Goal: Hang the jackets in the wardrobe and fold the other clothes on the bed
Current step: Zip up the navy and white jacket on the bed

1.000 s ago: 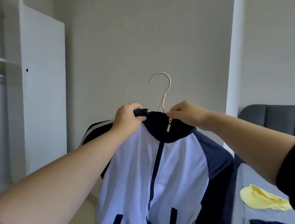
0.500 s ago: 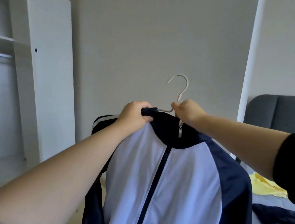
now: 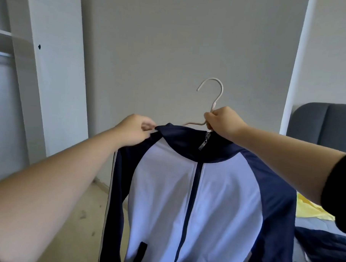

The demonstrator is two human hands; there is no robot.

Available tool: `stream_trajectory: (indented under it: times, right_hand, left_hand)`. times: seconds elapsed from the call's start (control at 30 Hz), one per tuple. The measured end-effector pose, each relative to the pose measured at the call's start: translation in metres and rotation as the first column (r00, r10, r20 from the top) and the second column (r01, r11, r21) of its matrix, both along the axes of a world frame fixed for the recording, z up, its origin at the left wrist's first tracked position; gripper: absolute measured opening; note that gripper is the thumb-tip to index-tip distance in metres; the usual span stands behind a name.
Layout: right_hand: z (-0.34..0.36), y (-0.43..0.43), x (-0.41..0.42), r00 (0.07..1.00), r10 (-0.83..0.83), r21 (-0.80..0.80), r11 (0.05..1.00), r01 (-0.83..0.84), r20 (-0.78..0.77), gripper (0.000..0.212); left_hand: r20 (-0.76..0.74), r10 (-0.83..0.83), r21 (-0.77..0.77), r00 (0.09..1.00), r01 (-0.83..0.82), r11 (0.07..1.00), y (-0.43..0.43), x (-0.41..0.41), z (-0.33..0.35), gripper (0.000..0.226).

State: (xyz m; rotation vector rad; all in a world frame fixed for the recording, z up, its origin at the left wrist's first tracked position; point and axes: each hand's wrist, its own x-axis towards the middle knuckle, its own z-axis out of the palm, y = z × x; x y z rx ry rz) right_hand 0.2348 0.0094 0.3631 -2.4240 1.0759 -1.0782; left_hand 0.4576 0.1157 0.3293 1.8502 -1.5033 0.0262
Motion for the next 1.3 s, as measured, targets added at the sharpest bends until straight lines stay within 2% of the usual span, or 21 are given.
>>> stream_trajectory:
  times: [0.03,0.07,0.13,0.2,0.3,0.4,0.43,0.53,0.63,0.73,0.8,0.87,0.97,1.0,1.03,1.1,1.13,1.17,1.23,1.27,1.3]
  right_hand:
    - [-0.001,0.001,0.001,1.000,0.020,-0.010,1.000,-0.020,-0.002,0.040]
    - [-0.001,0.004,0.002,0.999,0.036,-0.032,0.999,-0.036,-0.001,0.041]
    - [-0.003,0.008,0.006,0.997,0.070,-0.098,0.993,-0.069,0.007,0.042]
    - [-0.004,0.012,0.009,0.993,0.119,-0.159,0.981,-0.115,0.013,0.041]
    - [0.002,0.015,0.006,0.988,0.154,-0.233,0.961,-0.147,0.014,0.034]
    - [0.006,0.011,-0.006,0.986,0.160,-0.337,0.932,-0.136,0.043,0.012]
    - [0.005,0.008,-0.010,0.985,0.171,-0.361,0.918,-0.162,-0.008,0.012]
    - [-0.007,-0.001,-0.015,0.943,0.149,-0.356,0.899,-0.254,-0.297,0.038]
    - [-0.014,-0.002,-0.011,0.927,0.112,-0.304,0.925,-0.230,-0.359,0.053]
    - [-0.019,0.001,-0.001,0.912,0.100,-0.368,0.893,-0.258,-0.397,0.050]
    - [-0.018,0.001,0.006,0.883,0.043,-0.372,0.897,-0.241,-0.468,0.038]
    - [-0.010,0.006,0.008,0.899,0.001,-0.430,0.878,-0.210,-0.437,0.025]
    - [-0.007,0.014,0.008,0.987,0.010,-0.708,0.696,-0.121,-0.159,0.015]
    - [-0.011,0.017,0.008,0.991,0.020,-0.756,0.644,-0.115,-0.133,0.010]
    - [-0.017,0.017,0.010,0.977,0.004,-0.748,0.643,-0.165,-0.213,0.007]
    - [-0.037,0.015,0.012,0.886,0.038,-0.547,0.774,-0.319,-0.462,0.009]
    - [-0.043,0.012,0.010,0.865,0.101,-0.438,0.830,-0.346,-0.491,0.008]
    - [-0.046,0.009,0.008,0.903,0.169,-0.425,0.838,-0.343,-0.396,0.008]
    - [-0.038,0.003,0.003,0.975,0.217,-0.506,0.837,-0.208,-0.041,0.016]
    - [-0.032,-0.001,0.001,0.976,0.198,-0.498,0.858,-0.126,0.094,0.022]
    - [-0.026,-0.007,-0.001,0.975,0.160,-0.435,0.897,-0.079,0.154,0.029]
  left_hand:
    - [-0.143,-0.108,0.012,0.984,0.111,0.994,0.002,-0.006,0.005,0.023]
    - [-0.198,-0.173,0.047,0.965,0.185,0.982,0.003,-0.013,0.010,0.026]
    - [-0.054,-0.192,0.164,0.980,0.199,0.966,-0.002,-0.027,0.017,0.010]
    - [0.128,-0.151,0.242,0.980,0.117,0.963,-0.010,-0.039,0.018,0.033]
    - [0.167,-0.047,0.127,0.985,0.026,0.992,-0.017,-0.046,0.019,0.046]
    - [-0.001,-0.014,-0.018,1.000,0.014,1.000,-0.018,-0.038,0.019,0.050]
    - [-0.066,-0.036,-0.042,0.997,0.033,0.999,-0.019,-0.034,0.018,0.051]
    - [-0.140,-0.018,-0.063,0.990,0.009,0.998,-0.018,-0.030,0.013,0.030]
    - [-0.191,0.040,-0.097,0.981,-0.060,0.993,-0.021,-0.028,0.010,0.013]
    - [-0.229,0.027,-0.145,0.973,-0.062,0.988,-0.021,-0.029,0.012,0.015]
    - [-0.193,0.018,-0.173,0.981,-0.052,0.983,-0.022,-0.031,0.016,0.017]
    - [-0.125,0.076,-0.192,0.989,-0.099,0.976,-0.022,-0.034,0.019,0.017]
    - [-0.074,0.247,-0.276,0.966,-0.258,0.926,-0.023,-0.026,0.028,0.020]
    - [-0.097,0.277,-0.304,0.956,-0.294,0.906,-0.022,-0.021,0.031,0.019]
    - [-0.121,0.284,-0.325,0.951,-0.309,0.894,-0.021,-0.017,0.033,0.017]
    - [-0.112,0.262,-0.349,0.959,-0.285,0.893,-0.019,-0.015,0.032,0.014]
    - [-0.092,0.244,-0.361,0.965,-0.261,0.895,-0.018,-0.015,0.029,0.014]
    - [-0.076,0.229,-0.373,0.971,-0.240,0.896,-0.018,-0.016,0.024,0.014]
    - [-0.061,0.203,-0.389,0.977,-0.210,0.897,-0.018,-0.016,0.017,0.015]
    - [-0.058,0.189,-0.395,0.980,-0.196,0.897,-0.018,-0.015,0.014,0.015]
    - [-0.057,0.172,-0.404,0.983,-0.180,0.897,-0.018,-0.014,0.014,0.014]
